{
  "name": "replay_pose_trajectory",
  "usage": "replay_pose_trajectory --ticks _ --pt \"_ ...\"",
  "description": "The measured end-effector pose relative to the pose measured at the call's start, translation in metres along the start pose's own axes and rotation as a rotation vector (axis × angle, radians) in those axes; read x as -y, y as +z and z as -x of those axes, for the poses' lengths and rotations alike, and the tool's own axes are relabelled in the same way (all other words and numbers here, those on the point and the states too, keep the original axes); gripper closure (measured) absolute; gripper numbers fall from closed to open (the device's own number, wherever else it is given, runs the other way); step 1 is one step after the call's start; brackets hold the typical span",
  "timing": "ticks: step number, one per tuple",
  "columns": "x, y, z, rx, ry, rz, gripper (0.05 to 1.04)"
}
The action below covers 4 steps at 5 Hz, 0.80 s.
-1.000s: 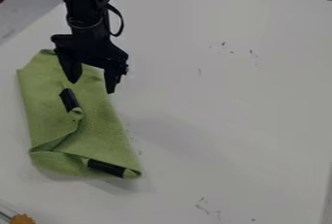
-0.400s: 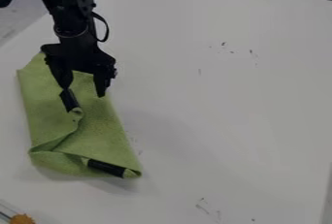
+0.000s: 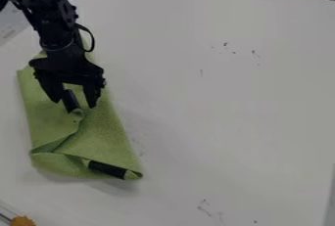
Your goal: Unfold the cloth from right to left
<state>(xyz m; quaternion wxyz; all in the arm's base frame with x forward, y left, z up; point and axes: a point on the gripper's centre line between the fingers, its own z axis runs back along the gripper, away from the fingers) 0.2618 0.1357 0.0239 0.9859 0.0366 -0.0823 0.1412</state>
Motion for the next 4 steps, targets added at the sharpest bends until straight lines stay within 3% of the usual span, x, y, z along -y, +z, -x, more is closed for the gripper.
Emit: replay_pose_trajectory --ticks 1,3,4 --pt "-0.0028 -0.0055 0.0017 -0.008 -0.003 0.007 0.135" --pt "-0.0046 -0.0083 0.0026 -0.016 0.005 0.002 0.712" --pt "-0.0053 -0.0076 0.0034 -0.023 0.01 -0.007 0.912"
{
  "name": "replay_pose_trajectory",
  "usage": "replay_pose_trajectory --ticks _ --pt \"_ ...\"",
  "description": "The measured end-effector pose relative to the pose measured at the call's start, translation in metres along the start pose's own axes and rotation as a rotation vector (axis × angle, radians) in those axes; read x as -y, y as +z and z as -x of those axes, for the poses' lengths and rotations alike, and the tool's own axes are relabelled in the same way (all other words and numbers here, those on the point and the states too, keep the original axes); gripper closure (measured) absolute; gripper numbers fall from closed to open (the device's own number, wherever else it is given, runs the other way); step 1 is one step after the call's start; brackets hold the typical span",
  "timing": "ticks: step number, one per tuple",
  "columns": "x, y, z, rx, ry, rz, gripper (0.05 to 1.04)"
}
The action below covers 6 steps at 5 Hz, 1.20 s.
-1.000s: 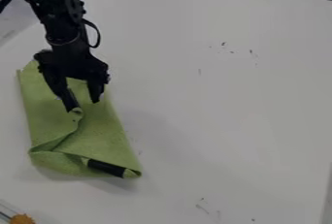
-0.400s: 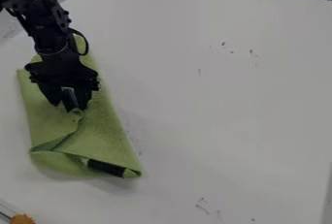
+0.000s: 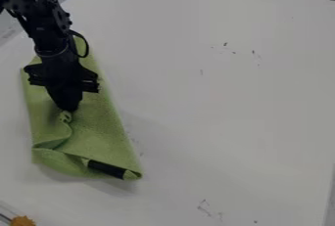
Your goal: Unfold the cloth from right to left
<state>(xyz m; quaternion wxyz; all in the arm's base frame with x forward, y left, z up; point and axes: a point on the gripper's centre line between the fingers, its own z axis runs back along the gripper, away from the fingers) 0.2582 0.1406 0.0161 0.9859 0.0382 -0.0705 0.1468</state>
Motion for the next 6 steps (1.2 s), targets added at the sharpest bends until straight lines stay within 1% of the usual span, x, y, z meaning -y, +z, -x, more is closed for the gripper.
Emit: replay_pose_trajectory --ticks 1,2,3,4,5,6 --pt "0.0 0.017 -0.003 0.018 0.006 -0.047 1.01" --pt "-0.008 0.042 -0.007 0.076 0.059 -0.098 1.025" --pt "-0.042 0.057 0.003 0.114 0.191 -0.138 1.026" --pt "-0.073 0.052 0.019 0.128 0.291 -0.126 1.026" --pt "-0.103 0.032 0.04 0.11 0.399 -0.093 1.026" --pt "-0.115 0.019 0.052 0.103 0.458 -0.059 1.026"
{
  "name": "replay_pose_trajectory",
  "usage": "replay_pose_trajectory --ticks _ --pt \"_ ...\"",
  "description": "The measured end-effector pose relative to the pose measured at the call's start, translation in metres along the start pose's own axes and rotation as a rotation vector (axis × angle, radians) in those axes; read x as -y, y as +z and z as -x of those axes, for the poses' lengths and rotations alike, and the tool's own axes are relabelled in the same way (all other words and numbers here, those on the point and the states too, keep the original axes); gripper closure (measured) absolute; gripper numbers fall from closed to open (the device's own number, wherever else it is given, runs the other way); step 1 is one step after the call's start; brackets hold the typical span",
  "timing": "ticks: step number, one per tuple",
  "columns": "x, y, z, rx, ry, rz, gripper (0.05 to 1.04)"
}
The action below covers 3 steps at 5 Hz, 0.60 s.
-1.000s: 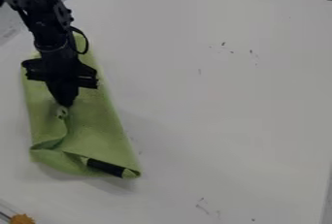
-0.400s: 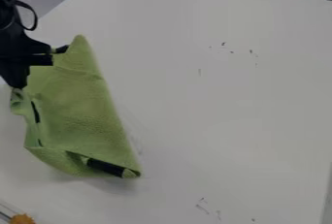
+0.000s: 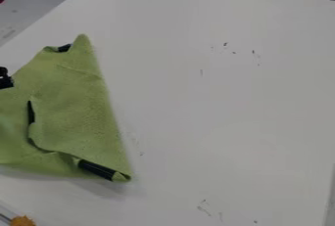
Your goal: Unfold the cloth from right to left
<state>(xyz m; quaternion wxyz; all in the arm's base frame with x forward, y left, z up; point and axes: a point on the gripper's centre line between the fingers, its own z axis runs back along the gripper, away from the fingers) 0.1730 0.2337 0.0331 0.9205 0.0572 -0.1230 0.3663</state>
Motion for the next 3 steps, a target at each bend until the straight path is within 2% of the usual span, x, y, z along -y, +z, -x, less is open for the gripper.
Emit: replay_pose_trajectory --ticks 1,2,3 --pt "-0.004 -0.011 0.007 -0.013 0.028 0.027 1.026" --pt "-0.008 -0.013 0.008 -0.007 0.02 0.024 1.003" --pt "-0.015 -0.012 0.009 -0.009 -0.004 -0.002 0.849"
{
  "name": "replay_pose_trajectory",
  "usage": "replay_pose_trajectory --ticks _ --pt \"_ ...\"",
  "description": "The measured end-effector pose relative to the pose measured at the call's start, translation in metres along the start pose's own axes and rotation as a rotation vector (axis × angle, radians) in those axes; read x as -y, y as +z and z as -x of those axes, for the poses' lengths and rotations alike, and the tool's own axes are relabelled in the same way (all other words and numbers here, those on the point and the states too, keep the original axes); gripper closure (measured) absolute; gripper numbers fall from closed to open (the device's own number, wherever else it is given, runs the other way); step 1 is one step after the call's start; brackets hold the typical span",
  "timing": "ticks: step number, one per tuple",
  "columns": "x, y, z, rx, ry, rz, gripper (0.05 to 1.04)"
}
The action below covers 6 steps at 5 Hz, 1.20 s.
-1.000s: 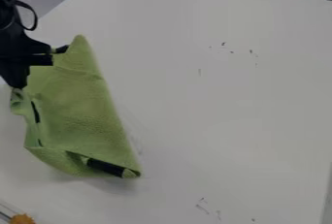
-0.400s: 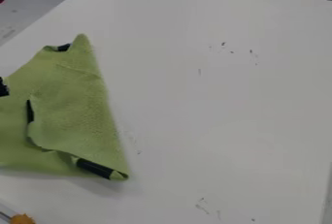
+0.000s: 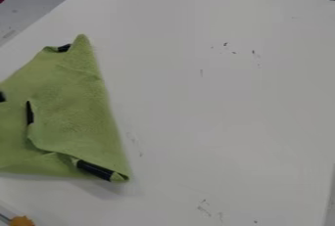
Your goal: Unfold the cloth from right to left
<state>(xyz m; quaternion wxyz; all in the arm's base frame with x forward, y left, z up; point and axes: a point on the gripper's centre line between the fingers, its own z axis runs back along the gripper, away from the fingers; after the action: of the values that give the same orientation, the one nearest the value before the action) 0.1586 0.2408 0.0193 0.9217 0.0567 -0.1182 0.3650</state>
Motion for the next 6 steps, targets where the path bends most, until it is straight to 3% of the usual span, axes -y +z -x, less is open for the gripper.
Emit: replay_pose_trajectory --ticks 2,3,5,6 --pt "-0.031 0.009 -0.02 0.066 -0.047 -0.105 0.284" --pt "-0.046 0.005 -0.032 0.084 -0.073 -0.127 0.078" --pt "-0.031 0.01 -0.035 0.008 -0.179 -0.097 0.083" --pt "-0.021 0.022 -0.031 -0.02 -0.22 -0.077 0.083"
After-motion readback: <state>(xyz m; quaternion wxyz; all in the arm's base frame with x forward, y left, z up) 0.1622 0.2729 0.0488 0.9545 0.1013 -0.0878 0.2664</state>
